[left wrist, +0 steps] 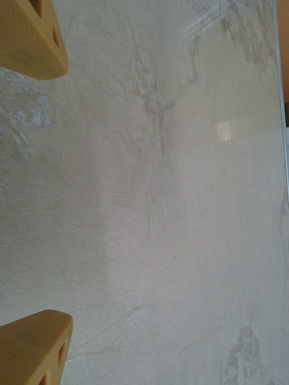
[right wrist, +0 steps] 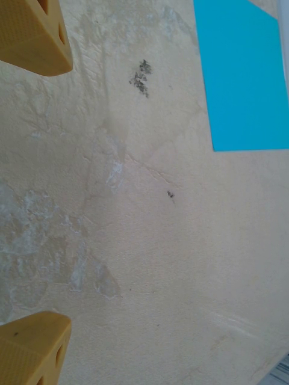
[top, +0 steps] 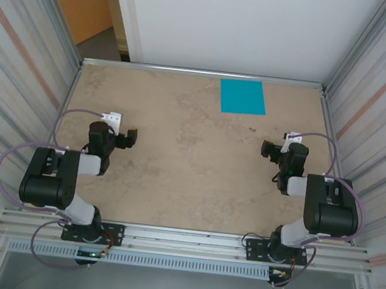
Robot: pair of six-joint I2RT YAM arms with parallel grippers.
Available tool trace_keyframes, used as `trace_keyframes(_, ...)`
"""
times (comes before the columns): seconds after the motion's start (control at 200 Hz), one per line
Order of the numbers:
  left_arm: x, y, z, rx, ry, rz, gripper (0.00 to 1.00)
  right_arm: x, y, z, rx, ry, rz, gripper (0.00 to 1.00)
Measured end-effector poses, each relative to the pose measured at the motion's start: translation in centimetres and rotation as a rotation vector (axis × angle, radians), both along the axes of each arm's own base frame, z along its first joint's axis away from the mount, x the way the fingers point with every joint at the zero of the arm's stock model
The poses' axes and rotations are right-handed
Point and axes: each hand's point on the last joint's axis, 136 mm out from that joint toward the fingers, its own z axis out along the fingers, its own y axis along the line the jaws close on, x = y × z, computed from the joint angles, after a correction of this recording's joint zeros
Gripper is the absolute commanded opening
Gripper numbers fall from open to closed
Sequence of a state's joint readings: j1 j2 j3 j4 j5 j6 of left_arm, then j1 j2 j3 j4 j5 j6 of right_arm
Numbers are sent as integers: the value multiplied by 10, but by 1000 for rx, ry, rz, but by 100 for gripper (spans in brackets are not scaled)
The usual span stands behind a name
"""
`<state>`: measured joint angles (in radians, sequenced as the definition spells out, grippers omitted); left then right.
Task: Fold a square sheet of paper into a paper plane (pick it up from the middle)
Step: Move the square sheet of paper to the center of the table.
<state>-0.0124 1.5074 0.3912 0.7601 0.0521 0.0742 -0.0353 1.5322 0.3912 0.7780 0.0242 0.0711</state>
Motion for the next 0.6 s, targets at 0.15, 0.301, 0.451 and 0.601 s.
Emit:
trace_keyframes(0.15, 0, 0, 0, 0, 0, 0, 99, 0, 0, 0, 0, 0, 0, 99)
trace_keyframes(0.301, 0, 0, 0, 5, -1, 8, 99, -1, -2, 0, -8, 4, -15, 99)
trace_keyframes(0.451, -3, 5, 10, 16, 5, 50, 99, -1, -2, 20, -28, 8, -39, 99)
trace_keyframes(0.601, 3, 11, 55, -18, -19, 126, 99, 12, -1, 74, -10, -31, -77, 99)
